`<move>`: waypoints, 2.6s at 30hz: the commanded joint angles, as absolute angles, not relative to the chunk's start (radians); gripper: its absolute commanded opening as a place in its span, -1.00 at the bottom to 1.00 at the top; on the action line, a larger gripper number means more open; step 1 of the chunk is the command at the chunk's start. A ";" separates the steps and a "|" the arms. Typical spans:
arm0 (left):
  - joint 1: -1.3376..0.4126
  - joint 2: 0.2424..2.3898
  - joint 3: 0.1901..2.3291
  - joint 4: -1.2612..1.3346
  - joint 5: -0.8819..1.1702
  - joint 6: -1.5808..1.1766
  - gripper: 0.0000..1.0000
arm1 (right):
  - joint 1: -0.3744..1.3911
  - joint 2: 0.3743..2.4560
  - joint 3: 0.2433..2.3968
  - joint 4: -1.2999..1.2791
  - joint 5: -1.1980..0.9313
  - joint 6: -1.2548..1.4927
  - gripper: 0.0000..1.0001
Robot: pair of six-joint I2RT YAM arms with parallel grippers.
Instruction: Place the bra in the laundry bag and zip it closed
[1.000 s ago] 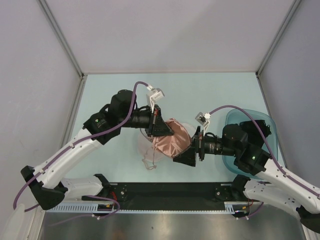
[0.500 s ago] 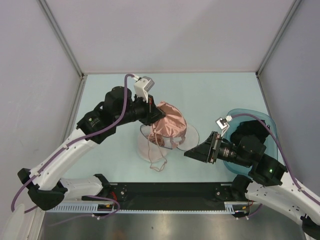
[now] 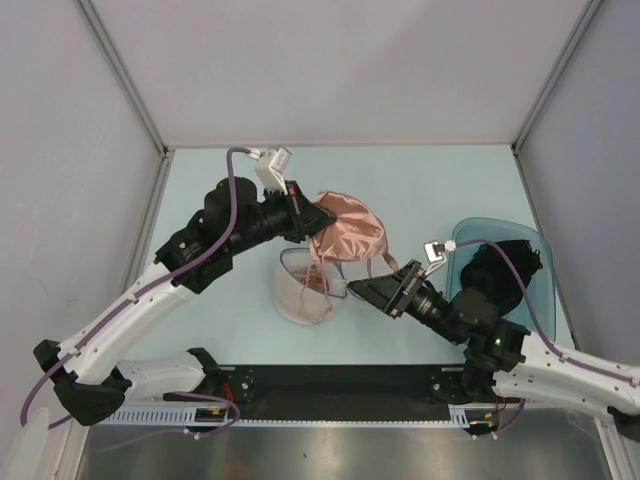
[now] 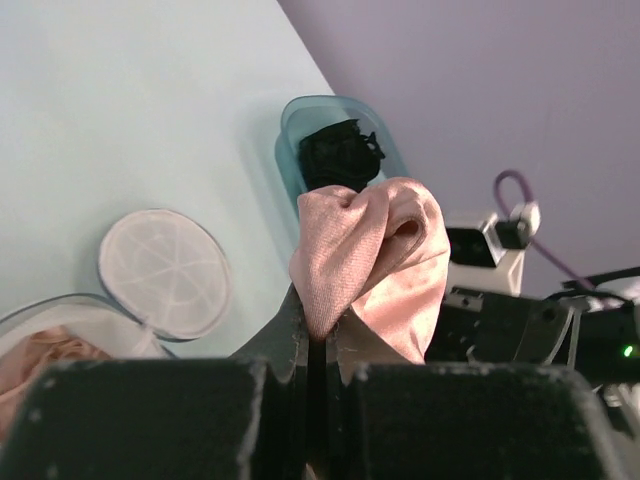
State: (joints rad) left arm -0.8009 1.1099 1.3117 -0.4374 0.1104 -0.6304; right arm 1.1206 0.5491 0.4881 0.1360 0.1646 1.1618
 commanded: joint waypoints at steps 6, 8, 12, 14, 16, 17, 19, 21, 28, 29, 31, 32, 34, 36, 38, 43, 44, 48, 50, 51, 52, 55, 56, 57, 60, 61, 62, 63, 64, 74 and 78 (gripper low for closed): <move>-0.804 1.029 1.230 -0.252 0.176 -0.877 -1.00 | 1.365 0.680 0.439 0.726 0.641 0.873 0.99; -0.804 1.006 1.207 -0.247 0.179 -0.894 -1.00 | 1.367 0.686 0.433 0.762 0.658 0.839 0.99; -0.804 0.976 1.177 -0.242 0.198 -0.917 -1.00 | 1.361 0.695 0.469 0.749 0.669 0.801 1.00; -0.804 0.965 1.170 -0.239 0.212 -0.922 -1.00 | 1.359 0.698 0.477 0.755 0.675 0.773 0.99; -0.804 0.951 1.157 -0.241 0.216 -0.927 -1.00 | 1.356 0.692 0.483 0.765 0.680 0.756 0.99; -0.804 0.945 1.151 -0.241 0.218 -0.928 -1.00 | 1.348 0.690 0.488 0.759 0.680 0.752 0.99; -0.804 0.931 1.132 -0.239 0.227 -0.934 -1.00 | 1.333 0.690 0.502 0.762 0.666 0.744 1.00; -0.802 0.927 1.117 -0.235 0.250 -0.940 -1.00 | 1.307 0.687 0.508 0.762 0.638 0.745 0.99; -0.808 0.916 1.088 -0.229 0.293 -0.924 -1.00 | 1.163 0.655 0.538 0.677 0.434 0.811 1.00; -0.808 0.923 1.089 -0.233 0.298 -0.919 -1.00 | 1.148 0.652 0.546 0.646 0.410 0.828 0.99; -0.810 0.931 1.091 -0.236 0.310 -0.905 -1.00 | 1.109 0.653 0.551 0.634 0.329 0.856 0.99; -0.810 0.934 1.092 -0.239 0.310 -0.900 -1.00 | 1.101 0.653 0.554 0.611 0.301 0.859 1.00; -0.810 0.934 1.097 -0.245 0.296 -0.885 -1.00 | 1.103 0.643 0.583 0.542 0.273 0.867 1.00; -0.810 0.951 1.126 -0.276 0.298 -0.847 -1.00 | 1.100 0.629 0.632 0.399 0.250 0.880 0.99; -0.808 0.965 1.158 -0.308 0.293 -0.810 -1.00 | 1.086 0.614 0.675 0.210 0.212 0.899 1.00; -0.807 0.995 1.244 -0.402 0.275 -0.689 -1.00 | 1.080 0.554 0.776 -0.107 0.123 0.926 0.99; -0.807 0.997 1.255 -0.420 0.247 -0.667 -1.00 | 1.075 0.540 0.778 -0.159 0.091 0.934 1.00; -0.801 0.986 1.278 -0.437 0.219 -0.620 -1.00 | 1.072 0.486 0.788 -0.303 0.043 1.021 0.99; -0.799 0.968 1.284 -0.428 0.204 -0.588 -1.00 | 1.071 0.473 0.784 -0.360 0.011 1.066 0.99; -0.799 0.962 1.284 -0.420 0.204 -0.580 -1.00 | 1.071 0.465 0.778 -0.365 0.009 1.077 0.99; -0.799 0.945 1.281 -0.407 0.210 -0.569 -1.00 | 1.072 0.448 0.772 -0.356 -0.018 1.081 0.99; -0.799 0.925 1.261 -0.338 0.270 -0.525 -1.00 | 1.071 0.433 0.742 -0.324 -0.083 1.028 1.00; -0.799 0.928 1.273 -0.336 0.288 -0.500 -1.00 | 1.069 0.439 0.745 -0.321 -0.154 0.966 0.99; -0.799 0.931 1.287 -0.342 0.325 -0.488 -1.00 | 1.066 0.449 0.774 -0.322 -0.200 0.904 1.00; -0.799 0.951 1.345 -0.386 0.395 -0.450 -1.00 | 1.065 0.488 0.868 -0.420 -0.224 0.732 1.00; -0.799 0.957 1.362 -0.402 0.416 -0.428 -1.00 | 1.063 0.494 0.885 -0.454 -0.177 0.717 0.99; -0.799 0.960 1.383 -0.428 0.432 -0.419 -1.00 | 1.062 0.497 0.897 -0.449 -0.163 0.732 1.00; -0.799 0.956 1.387 -0.433 0.455 -0.410 -1.00 | 1.060 0.502 0.894 -0.401 -0.166 0.759 0.99; -0.799 0.951 1.385 -0.434 0.465 -0.397 -1.00 | 1.052 0.506 0.890 -0.372 -0.211 0.809 0.99; -0.799 1.003 1.431 -0.460 0.571 -0.342 -1.00 | 1.042 0.598 0.911 -0.209 -0.451 0.870 1.00; -0.799 1.020 1.443 -0.440 0.595 -0.362 -1.00 | 1.039 0.635 0.900 -0.189 -0.420 0.917 0.99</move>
State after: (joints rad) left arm -0.8043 1.0134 1.3899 -0.4667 0.5407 -0.3725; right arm 1.0447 0.6056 0.8745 -0.2321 -0.3943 0.8700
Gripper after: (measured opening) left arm 0.041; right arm 0.995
